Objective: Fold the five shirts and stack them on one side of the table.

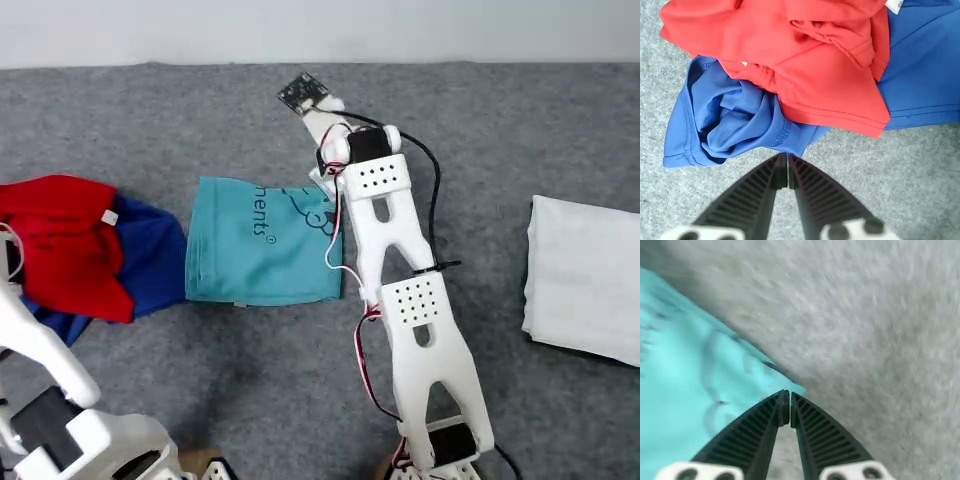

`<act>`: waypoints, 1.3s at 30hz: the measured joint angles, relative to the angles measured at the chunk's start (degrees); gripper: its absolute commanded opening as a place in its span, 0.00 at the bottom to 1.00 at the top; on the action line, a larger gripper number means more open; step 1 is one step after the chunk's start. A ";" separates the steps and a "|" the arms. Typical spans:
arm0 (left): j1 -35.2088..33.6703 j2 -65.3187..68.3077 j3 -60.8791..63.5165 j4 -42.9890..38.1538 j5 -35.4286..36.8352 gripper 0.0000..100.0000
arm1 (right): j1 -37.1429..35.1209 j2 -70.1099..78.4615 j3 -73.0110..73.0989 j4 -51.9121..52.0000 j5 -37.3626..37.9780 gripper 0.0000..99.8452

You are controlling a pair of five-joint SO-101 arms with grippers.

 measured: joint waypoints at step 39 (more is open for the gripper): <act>0.00 0.00 0.00 0.00 0.00 0.02 | -22.86 -0.79 -1.23 4.75 -0.88 0.01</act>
